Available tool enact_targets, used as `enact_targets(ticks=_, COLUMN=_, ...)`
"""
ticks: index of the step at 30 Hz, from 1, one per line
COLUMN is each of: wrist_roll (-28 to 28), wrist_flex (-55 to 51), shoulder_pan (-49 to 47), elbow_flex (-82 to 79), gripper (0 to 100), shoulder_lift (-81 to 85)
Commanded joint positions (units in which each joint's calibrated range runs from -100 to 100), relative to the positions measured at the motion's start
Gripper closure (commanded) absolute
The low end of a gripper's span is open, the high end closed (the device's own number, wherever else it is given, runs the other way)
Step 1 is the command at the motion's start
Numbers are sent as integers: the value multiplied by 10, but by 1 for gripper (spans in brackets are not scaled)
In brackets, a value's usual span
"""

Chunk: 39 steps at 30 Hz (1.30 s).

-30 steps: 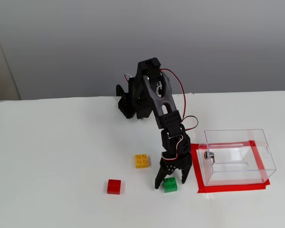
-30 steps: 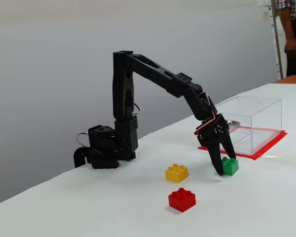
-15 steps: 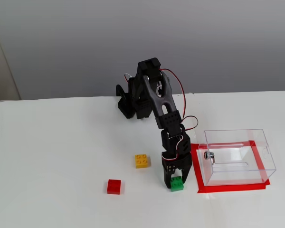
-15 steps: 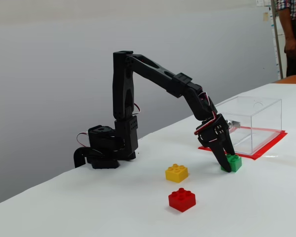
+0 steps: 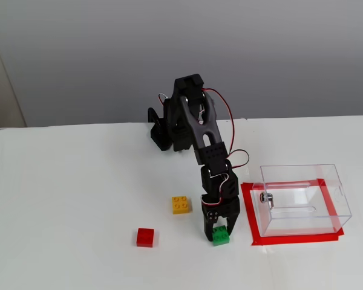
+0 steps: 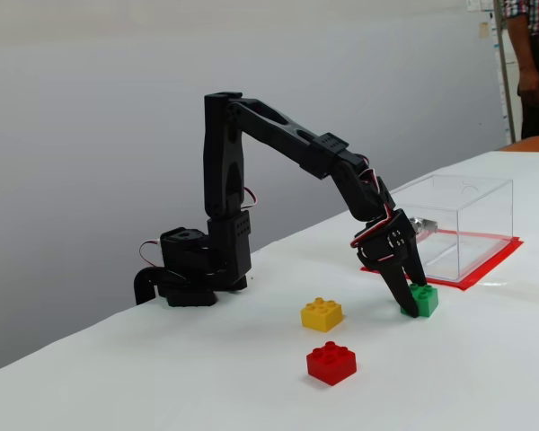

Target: Pick the green lego brick and place it into the transparent box

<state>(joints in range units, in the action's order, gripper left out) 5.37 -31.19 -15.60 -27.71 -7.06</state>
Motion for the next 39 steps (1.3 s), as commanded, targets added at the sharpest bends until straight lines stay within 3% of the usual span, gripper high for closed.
enact_targets(ticks=1, wrist_roll=-2, wrist_flex=0, shoulder_pan=2, elbow_flex=24, gripper=83, shoulder_lift=14)
enact_targets(ticks=23, wrist_roll=-3, wrist_flex=-1, shoulder_pan=1, elbow_flex=24, gripper=83, shoulder_lift=60)
enact_targets(ticks=39, wrist_roll=-3, wrist_flex=-1, shoulder_pan=0, elbow_flex=17, gripper=83, shoulder_lift=281)
